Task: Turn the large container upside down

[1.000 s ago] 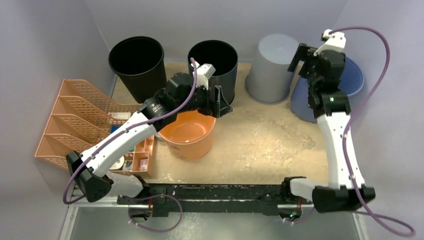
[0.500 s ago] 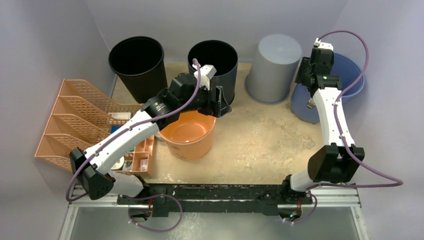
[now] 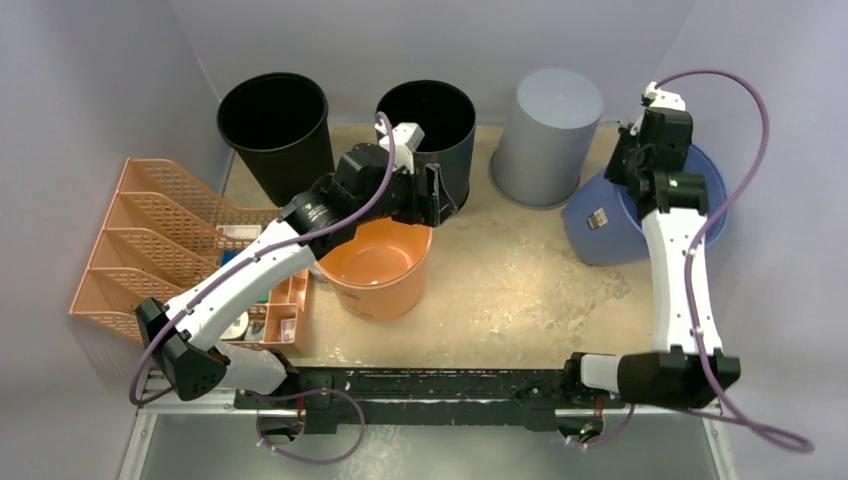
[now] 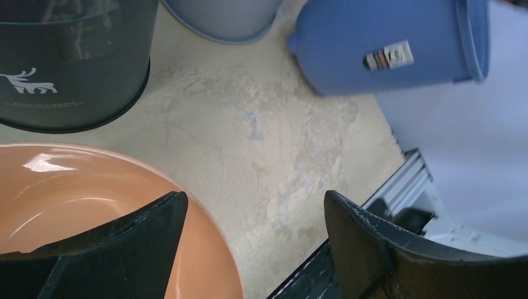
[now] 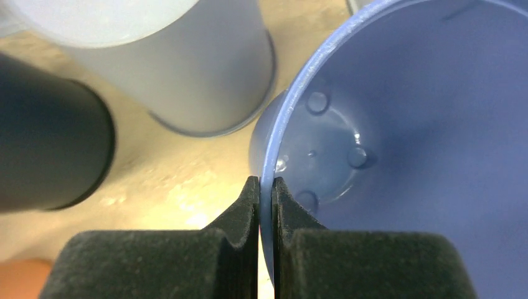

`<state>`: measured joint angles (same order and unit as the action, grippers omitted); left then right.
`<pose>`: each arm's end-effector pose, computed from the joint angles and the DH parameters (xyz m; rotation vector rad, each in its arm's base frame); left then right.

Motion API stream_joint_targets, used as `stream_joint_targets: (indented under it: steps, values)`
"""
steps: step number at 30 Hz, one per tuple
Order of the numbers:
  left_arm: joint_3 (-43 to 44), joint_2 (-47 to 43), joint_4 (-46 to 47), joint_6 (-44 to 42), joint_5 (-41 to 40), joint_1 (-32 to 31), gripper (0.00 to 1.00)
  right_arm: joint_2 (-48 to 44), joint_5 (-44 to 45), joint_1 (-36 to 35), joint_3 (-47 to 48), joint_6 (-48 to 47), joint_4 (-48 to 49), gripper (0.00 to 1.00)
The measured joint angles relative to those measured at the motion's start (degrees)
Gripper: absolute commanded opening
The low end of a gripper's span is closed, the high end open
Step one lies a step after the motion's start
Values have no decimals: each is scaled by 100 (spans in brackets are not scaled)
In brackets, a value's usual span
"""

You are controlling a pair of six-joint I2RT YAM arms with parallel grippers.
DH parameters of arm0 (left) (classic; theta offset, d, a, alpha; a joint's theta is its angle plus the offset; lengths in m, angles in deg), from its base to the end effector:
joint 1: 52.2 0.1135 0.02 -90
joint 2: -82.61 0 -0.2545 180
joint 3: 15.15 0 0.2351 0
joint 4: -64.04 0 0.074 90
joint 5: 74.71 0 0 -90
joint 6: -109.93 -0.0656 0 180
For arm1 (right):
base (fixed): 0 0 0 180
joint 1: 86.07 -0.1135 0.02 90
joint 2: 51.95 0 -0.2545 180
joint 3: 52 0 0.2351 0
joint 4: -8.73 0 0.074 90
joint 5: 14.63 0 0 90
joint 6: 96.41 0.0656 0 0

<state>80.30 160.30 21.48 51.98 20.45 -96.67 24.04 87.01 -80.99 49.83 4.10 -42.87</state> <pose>0.2215 -0.2257 0.3754 0.2914 2.1108 -0.9188 0.2922 -0.0393 0.4028 0.3999 1.9733 -0.1448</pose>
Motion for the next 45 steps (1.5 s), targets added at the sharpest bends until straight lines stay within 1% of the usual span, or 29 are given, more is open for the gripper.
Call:
stream_joint_targets:
  steps: [2, 4, 6, 9, 11, 14, 17, 19, 21, 24, 26, 27, 29, 30, 33, 34, 36, 37, 41, 43, 45]
  values:
    - [68, 4, -2, 168, -186, 9, 81, -337, -297, -15, -20, 109, -216, 0]
    - [76, 4, 70, 345, -256, 11, 81, -669, -774, -15, -24, 234, -428, 0]
    - [26, 20, 289, 555, -188, 22, 81, -938, -1270, -20, -24, 411, -568, 0]
    - [24, 201, 614, 841, 127, 11, 81, -1191, -1873, -57, -68, 710, -695, 0]
    - [24, 385, 824, 1010, 293, -20, 81, -1390, -2361, -55, -330, 977, -531, 0]
    - [22, 627, 1012, 1233, 466, -57, 81, -1727, -3099, -52, -988, 1473, 66, 0]
    - [55, 673, 964, 1325, 501, -63, 81, -2258, -3589, -52, -1967, 2179, 1088, 0]
    - [157, 682, 887, 1340, 494, -61, 81, -2667, -3711, -44, -2603, 2651, 1641, 0]
    - [289, 684, 879, 1335, 481, -61, 81, -2951, -3724, -39, -3060, 3003, 1910, 0]
    - [391, 684, 883, 1316, 474, -61, 81, -3191, -3816, -39, -3567, 3436, 2087, 0]
    - [393, 691, 859, 1292, 476, -61, 81, -3283, -3810, -26, -3764, 3560, 2081, 0]
    - [393, 704, 839, 1274, 481, -61, 81, -3342, -3788, -17, -3856, 3585, 2057, 2]
    - [398, 745, 782, 1228, 476, -61, 81, -3491, -3676, -20, -4033, 3589, 1943, 18]
    - [409, 774, 734, 1189, 463, -61, 81, -3543, -3624, -20, -4092, 3587, 1869, 23]
    - [507, 898, 535, 1097, 402, -61, 81, -3766, -3311, -20, -4214, 3477, 1340, 35]
    - [551, 955, 466, 1027, 378, -61, 81, -3797, -3193, -20, -4238, 3425, 1137, 37]
    - [584, 1010, 387, 935, 330, -61, 81, -3821, -3034, -20, -4245, 3362, 859, 47]
    - [597, 1032, 339, 883, 302, -61, 81, -3829, -2986, -22, -4240, 3346, 817, 49]
    - [590, 1093, 315, 772, 162, -59, 81, -3823, -2732, -52, -4157, 3257, 577, 52]
    - [522, 1095, 404, 772, 138, -55, 81, -3727, -2577, -55, -3995, 3193, 448, 64]
    - [468, 1113, 448, 758, 98, -52, 81, -3641, -2406, -52, -3853, 3101, 313, 65]
